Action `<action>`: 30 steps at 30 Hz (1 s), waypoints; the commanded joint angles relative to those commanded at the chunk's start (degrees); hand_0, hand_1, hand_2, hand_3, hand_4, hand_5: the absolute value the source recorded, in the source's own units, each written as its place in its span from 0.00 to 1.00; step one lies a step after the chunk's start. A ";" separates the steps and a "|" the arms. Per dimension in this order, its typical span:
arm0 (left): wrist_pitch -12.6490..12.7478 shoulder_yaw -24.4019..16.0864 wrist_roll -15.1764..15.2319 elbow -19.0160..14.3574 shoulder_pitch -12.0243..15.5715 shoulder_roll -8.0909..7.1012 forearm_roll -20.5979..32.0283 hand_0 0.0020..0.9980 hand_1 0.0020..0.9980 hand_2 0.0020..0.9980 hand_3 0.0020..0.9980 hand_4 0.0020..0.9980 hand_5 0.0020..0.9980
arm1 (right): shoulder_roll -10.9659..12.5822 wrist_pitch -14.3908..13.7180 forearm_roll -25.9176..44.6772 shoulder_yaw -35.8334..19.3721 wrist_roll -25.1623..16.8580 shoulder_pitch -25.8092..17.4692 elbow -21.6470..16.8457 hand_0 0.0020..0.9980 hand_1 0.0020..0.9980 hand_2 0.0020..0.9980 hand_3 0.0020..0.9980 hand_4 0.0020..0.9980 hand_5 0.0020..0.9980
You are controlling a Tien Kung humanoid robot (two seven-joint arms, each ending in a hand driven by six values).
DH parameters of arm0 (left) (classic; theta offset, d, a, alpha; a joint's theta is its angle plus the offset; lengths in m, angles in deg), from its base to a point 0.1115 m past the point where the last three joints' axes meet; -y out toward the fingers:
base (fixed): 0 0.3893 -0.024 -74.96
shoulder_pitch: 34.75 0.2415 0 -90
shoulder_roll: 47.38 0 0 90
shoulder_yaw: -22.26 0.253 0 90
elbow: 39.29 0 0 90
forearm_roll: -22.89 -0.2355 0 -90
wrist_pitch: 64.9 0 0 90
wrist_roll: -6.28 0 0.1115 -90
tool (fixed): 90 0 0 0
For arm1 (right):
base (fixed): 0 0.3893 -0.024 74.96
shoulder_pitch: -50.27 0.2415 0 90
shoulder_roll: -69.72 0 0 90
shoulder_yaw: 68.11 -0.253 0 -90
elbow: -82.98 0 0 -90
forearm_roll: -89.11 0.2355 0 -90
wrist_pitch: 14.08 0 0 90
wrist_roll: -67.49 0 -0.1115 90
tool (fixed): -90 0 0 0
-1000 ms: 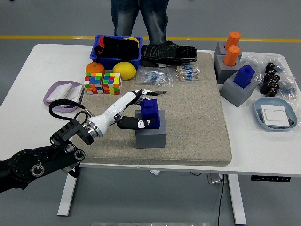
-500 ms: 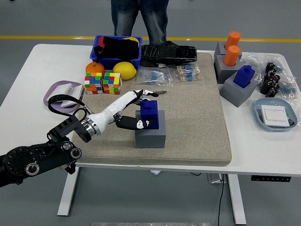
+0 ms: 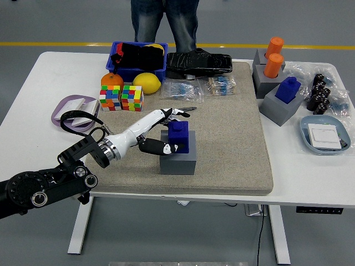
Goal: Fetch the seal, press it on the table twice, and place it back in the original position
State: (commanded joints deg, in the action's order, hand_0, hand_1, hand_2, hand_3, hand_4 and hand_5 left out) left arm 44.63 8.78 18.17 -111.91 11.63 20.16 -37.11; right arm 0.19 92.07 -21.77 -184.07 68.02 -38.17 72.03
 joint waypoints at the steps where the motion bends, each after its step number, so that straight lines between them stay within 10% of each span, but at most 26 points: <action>1: 0.04 0.05 0.04 0.12 -0.04 0.08 0.05 0.63 0.53 0.51 0.83 0.68 0.00 | -0.01 0.00 0.01 0.02 0.00 0.00 0.00 0.79 0.68 0.66 0.61 0.80 0.45; 30: -1.37 1.06 -2.33 -0.74 -2.38 -1.67 -3.06 0.62 0.53 0.50 0.83 0.67 0.00 | 0.06 0.09 0.37 0.18 0.02 -0.06 -0.16 0.79 0.68 0.66 0.61 0.80 0.45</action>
State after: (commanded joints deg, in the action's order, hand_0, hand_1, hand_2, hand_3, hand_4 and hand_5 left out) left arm 43.26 9.84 15.83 -112.65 9.25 18.49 -40.17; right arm 0.25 92.16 -21.41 -183.88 68.04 -38.22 71.86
